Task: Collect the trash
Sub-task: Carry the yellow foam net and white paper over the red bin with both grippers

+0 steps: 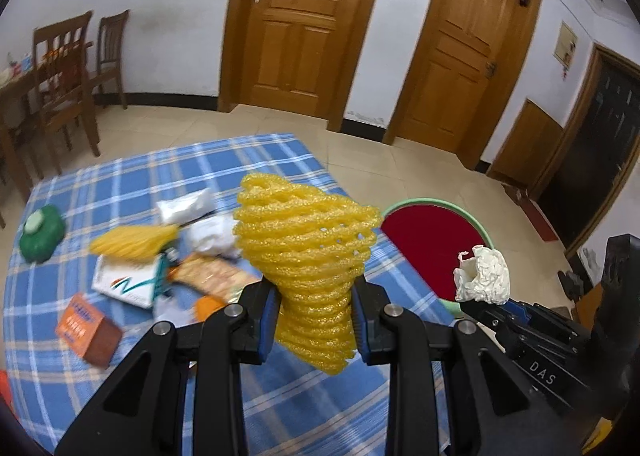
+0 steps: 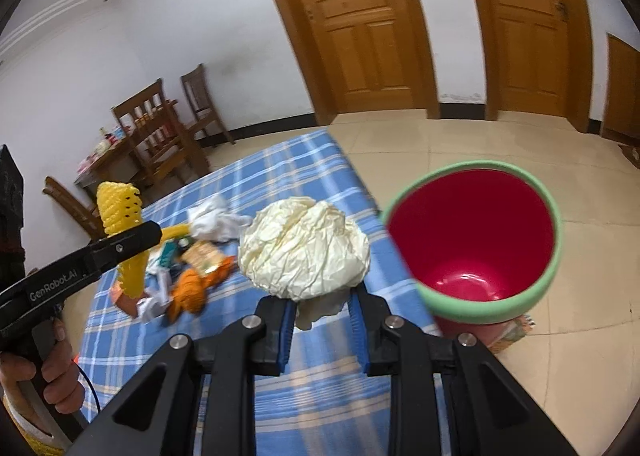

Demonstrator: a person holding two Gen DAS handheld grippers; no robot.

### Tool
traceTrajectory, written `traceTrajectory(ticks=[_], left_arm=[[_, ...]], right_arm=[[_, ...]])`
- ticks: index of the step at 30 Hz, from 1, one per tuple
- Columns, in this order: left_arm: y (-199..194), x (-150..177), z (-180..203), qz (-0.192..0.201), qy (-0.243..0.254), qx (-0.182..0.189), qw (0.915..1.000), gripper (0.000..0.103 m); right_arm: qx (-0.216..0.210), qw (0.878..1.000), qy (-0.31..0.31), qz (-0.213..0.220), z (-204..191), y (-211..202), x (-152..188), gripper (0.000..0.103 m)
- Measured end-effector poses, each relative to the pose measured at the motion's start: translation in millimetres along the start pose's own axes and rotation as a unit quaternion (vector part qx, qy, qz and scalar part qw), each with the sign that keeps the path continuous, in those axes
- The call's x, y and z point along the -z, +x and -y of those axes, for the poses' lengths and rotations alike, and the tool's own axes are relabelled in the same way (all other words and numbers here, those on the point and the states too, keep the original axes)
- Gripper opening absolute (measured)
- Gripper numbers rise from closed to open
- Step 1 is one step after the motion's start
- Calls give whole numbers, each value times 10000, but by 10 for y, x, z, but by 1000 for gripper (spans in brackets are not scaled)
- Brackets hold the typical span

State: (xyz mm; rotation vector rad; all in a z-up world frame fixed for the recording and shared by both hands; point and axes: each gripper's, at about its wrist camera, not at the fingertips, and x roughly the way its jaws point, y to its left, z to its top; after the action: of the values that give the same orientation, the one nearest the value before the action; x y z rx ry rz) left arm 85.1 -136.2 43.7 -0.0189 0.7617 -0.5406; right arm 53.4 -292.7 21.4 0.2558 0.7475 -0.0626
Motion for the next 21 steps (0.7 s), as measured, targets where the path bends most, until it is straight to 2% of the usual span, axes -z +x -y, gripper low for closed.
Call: traceTrajectory(ticks=[21], left_arm=[[1150,-230,1036,-653,772,172,9947,31]], right_arm=[[752,9929,918,-122,1315,225,-106,27]])
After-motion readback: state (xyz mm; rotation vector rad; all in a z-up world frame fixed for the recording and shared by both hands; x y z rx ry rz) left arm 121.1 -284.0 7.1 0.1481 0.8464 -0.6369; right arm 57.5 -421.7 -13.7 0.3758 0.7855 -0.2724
